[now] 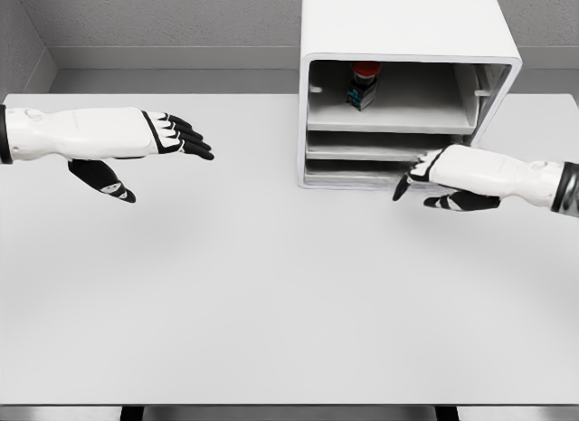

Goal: Slide open multi-storey tabletop storage cabinets and put open load switch and slide close multi-storey tabletop storage cabinets

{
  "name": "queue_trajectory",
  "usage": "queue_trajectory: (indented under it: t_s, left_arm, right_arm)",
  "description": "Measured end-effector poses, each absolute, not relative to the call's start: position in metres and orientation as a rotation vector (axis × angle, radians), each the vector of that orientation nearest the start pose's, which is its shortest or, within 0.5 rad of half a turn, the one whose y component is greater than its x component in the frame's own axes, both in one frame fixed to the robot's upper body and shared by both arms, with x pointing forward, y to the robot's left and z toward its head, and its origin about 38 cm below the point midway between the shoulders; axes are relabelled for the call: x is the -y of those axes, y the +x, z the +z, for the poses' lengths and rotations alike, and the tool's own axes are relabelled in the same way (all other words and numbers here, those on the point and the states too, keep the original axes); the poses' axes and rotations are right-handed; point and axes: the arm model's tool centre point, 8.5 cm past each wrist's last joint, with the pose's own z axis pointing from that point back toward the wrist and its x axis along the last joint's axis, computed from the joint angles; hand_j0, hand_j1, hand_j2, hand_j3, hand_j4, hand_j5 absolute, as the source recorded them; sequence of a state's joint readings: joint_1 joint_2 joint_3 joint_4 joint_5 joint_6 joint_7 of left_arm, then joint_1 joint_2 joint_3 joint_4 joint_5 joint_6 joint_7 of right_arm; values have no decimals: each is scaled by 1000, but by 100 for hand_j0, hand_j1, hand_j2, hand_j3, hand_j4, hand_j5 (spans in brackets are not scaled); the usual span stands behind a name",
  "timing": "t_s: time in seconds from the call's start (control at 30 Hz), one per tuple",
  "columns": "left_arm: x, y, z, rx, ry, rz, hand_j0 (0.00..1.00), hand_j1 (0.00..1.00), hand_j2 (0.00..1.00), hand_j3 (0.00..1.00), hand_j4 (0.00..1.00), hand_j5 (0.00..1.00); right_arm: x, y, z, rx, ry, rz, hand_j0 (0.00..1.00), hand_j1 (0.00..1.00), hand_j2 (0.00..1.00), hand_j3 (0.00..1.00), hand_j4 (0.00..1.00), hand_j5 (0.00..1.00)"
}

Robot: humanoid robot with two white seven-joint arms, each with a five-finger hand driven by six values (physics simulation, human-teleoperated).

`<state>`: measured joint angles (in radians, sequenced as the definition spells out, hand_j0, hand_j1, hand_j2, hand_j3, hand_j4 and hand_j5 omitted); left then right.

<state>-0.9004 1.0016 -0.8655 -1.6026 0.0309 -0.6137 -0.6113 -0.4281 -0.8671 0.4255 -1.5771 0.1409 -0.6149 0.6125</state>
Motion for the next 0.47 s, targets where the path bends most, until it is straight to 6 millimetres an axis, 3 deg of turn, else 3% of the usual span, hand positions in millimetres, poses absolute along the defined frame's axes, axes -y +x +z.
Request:
queue_trajectory:
  t_s: [0.03, 0.07, 0.23, 0.47]
  left_arm:
    - [-284, 410, 298, -2106, -193, 2943, 100, 100, 100, 100, 100, 100]
    - [-284, 410, 297, -2108, -190, 2941, 100, 100, 100, 100, 100, 100]
    - [-277, 409, 297, -2112, -162, 2924, 100, 100, 100, 100, 100, 100]
    - [-275, 407, 292, -2107, -144, 2929, 100, 100, 100, 100, 100, 100]
  right_arm:
    - [318, 381, 218, 1548, -175, 1946, 66, 66, 66, 66, 66, 66]
    - [318, 373, 219, 1548, -174, 1960, 100, 100, 100, 100, 100, 100]
    - [315, 360, 237, 1569, -203, 2013, 100, 100, 100, 100, 100, 100]
    - [314, 358, 242, 1573, -211, 2028, 100, 100, 100, 100, 100, 100]
